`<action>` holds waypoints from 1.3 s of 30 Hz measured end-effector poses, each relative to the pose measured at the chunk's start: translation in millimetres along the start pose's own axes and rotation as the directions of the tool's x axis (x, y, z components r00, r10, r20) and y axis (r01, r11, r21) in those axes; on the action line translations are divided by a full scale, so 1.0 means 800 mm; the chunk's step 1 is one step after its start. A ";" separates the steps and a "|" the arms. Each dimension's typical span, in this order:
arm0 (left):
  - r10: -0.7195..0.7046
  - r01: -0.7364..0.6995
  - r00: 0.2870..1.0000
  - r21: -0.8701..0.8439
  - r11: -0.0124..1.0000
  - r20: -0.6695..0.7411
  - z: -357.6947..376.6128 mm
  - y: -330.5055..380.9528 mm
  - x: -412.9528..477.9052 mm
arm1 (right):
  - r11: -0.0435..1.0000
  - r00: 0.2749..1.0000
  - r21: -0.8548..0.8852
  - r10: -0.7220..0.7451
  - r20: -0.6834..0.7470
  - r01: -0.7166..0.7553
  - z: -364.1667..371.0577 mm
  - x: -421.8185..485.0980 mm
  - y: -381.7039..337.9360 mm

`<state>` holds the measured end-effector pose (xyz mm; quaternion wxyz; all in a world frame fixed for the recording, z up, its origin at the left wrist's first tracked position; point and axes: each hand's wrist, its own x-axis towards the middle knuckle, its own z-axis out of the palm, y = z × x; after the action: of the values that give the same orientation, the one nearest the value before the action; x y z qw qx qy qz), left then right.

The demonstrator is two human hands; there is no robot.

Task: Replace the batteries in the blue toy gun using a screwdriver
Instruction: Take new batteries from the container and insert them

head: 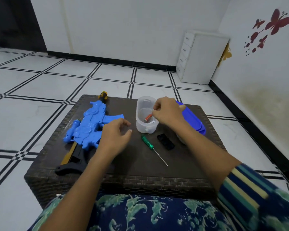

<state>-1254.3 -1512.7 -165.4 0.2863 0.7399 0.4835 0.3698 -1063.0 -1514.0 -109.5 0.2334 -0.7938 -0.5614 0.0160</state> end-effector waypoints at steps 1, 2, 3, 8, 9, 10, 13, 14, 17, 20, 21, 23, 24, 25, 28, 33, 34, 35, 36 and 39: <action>0.010 -0.010 1.000 0.015 1.000 0.005 -0.001 -0.004 0.002 | 0.998 0.999 -0.059 -0.017 0.041 0.019 0.005 0.009 -0.005; 0.016 -0.017 1.000 0.032 0.999 0.008 -0.001 -0.007 0.004 | 0.991 0.996 -0.125 -0.031 0.080 0.041 0.010 0.018 -0.008; 0.024 -0.024 1.000 0.050 0.998 0.009 -0.001 -0.010 0.006 | 0.978 0.992 -0.201 -0.040 0.120 0.064 0.014 0.028 -0.010; 0.065 -0.068 0.998 0.111 0.991 0.023 -0.004 -0.026 0.020 | 0.883 0.966 -0.454 0.004 0.260 0.118 0.039 0.059 -0.028; 0.070 -0.072 0.997 0.121 0.990 0.026 -0.005 -0.028 0.023 | 0.880 0.963 -0.463 0.020 0.268 0.110 0.042 0.061 -0.031; 0.074 -0.077 0.997 0.128 0.989 0.026 -0.006 -0.030 0.024 | 0.878 0.961 -0.468 0.040 0.275 0.097 0.046 0.062 -0.034; 0.074 -0.075 0.997 0.115 0.990 0.011 -0.007 -0.032 0.024 | 0.859 0.961 -0.505 0.065 0.268 0.083 0.059 0.061 -0.040; 0.076 -0.076 0.997 0.107 0.991 0.004 -0.007 -0.030 0.023 | 0.850 0.964 -0.521 0.063 0.259 0.084 0.064 0.060 -0.041; 0.069 -0.068 0.997 0.082 0.994 -0.016 -0.007 -0.024 0.023 | 0.852 0.973 -0.517 0.043 0.225 0.082 0.075 0.058 -0.043; 0.043 -0.039 0.997 0.060 0.997 -0.065 -0.012 -0.024 0.023 | 0.875 0.989 -0.483 0.030 0.144 0.044 0.078 0.053 -0.043; 0.027 -0.023 0.996 0.048 0.999 -0.084 -0.014 -0.025 0.023 | 0.882 0.996 -0.470 0.003 0.085 0.038 0.077 0.052 -0.041; -0.002 0.004 0.993 0.016 1.000 -0.116 -0.021 -0.027 0.022 | 0.915 0.990 -0.399 -0.107 -0.097 0.060 0.070 0.048 -0.034; -0.017 0.017 0.991 0.004 1.000 -0.134 -0.027 -0.029 0.021 | 0.947 0.973 -0.311 -0.142 -0.180 0.081 0.063 0.044 -0.036; -0.026 0.026 0.989 -0.006 1.000 -0.146 -0.030 -0.031 0.020 | 0.982 0.963 -0.167 -0.128 -0.235 0.090 0.054 0.039 -0.037; -0.076 0.073 0.984 -0.027 0.997 -0.162 -0.047 -0.039 0.016 | 0.913 0.983 0.404 0.030 -0.179 0.045 0.035 0.011 -0.053; -0.117 0.127 0.980 0.050 0.991 -0.158 -0.068 -0.054 0.007 | 0.841 0.961 0.541 -0.137 0.240 -0.016 0.058 -0.061 -0.086; -0.115 0.127 0.982 0.071 0.989 -0.151 -0.070 -0.056 0.004 | 0.859 0.948 0.511 -0.167 0.272 0.005 0.066 -0.071 -0.090; -0.108 0.123 0.983 0.101 0.987 -0.147 -0.073 -0.059 0.001 | 0.880 0.935 0.474 -0.191 0.298 0.028 0.072 -0.079 -0.095; -0.095 0.116 0.984 0.139 0.983 -0.147 -0.075 -0.063 -0.002 | 0.901 0.921 0.430 -0.214 0.324 0.058 0.076 -0.083 -0.099; -0.077 0.104 0.991 0.277 0.955 -0.110 -0.082 -0.080 -0.002 | 0.925 0.892 0.367 -0.249 0.378 0.102 0.075 -0.087 -0.103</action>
<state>-1340.9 -1486.7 -178.7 0.1706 0.7312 0.5780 0.3195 -1178.9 -1533.8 -147.6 0.2409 -0.6652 -0.6573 0.2597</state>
